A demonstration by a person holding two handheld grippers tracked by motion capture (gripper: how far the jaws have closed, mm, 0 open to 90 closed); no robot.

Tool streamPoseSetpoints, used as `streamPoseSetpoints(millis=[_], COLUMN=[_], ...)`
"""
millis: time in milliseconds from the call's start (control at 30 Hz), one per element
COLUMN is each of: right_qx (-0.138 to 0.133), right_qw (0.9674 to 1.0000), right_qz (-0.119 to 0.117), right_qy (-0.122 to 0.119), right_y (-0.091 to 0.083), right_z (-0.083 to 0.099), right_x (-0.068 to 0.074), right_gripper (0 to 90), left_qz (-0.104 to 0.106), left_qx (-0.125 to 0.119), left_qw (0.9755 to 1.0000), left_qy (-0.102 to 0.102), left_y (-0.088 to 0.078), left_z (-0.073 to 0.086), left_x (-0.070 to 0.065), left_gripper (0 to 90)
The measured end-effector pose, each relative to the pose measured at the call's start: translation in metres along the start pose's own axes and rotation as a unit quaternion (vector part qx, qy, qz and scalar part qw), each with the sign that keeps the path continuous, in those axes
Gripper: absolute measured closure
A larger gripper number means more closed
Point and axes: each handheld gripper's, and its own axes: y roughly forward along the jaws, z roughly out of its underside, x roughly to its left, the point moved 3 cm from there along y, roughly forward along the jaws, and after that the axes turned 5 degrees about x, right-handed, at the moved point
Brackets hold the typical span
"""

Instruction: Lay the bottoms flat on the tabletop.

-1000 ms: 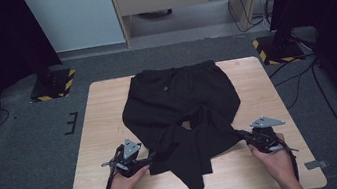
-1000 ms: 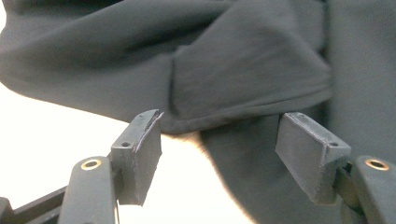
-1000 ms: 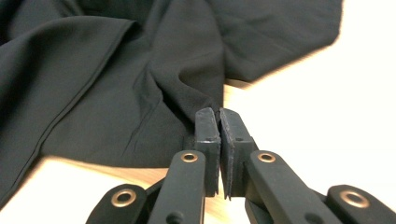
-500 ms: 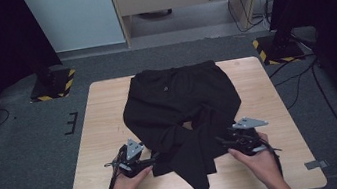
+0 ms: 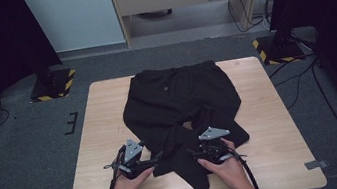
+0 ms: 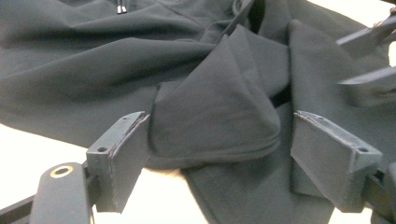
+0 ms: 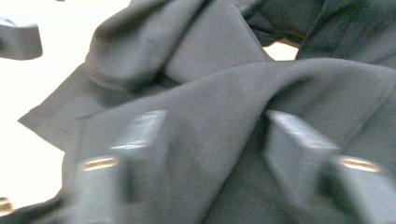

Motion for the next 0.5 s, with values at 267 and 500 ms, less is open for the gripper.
streamPoseSetpoints(millis=[267,500], right_qx=[-0.021,-0.031], right_qw=[0.9997,0.9994], right_qz=[0.004,0.004], right_qy=[0.01,0.012], right_y=[-0.012,-0.028], right_z=[0.002,0.009], right_x=[-0.013,-0.022], right_gripper=[89.3,89.5], left_qz=[0.007,0.001], left_qx=[0.0,0.025], left_qw=[0.9999,0.9997], left_qy=[-0.014,-0.001], left_y=[0.017,0.033], left_z=[-0.004,-0.003], left_x=[-0.007,-0.004], left_gripper=[18.2,50.6])
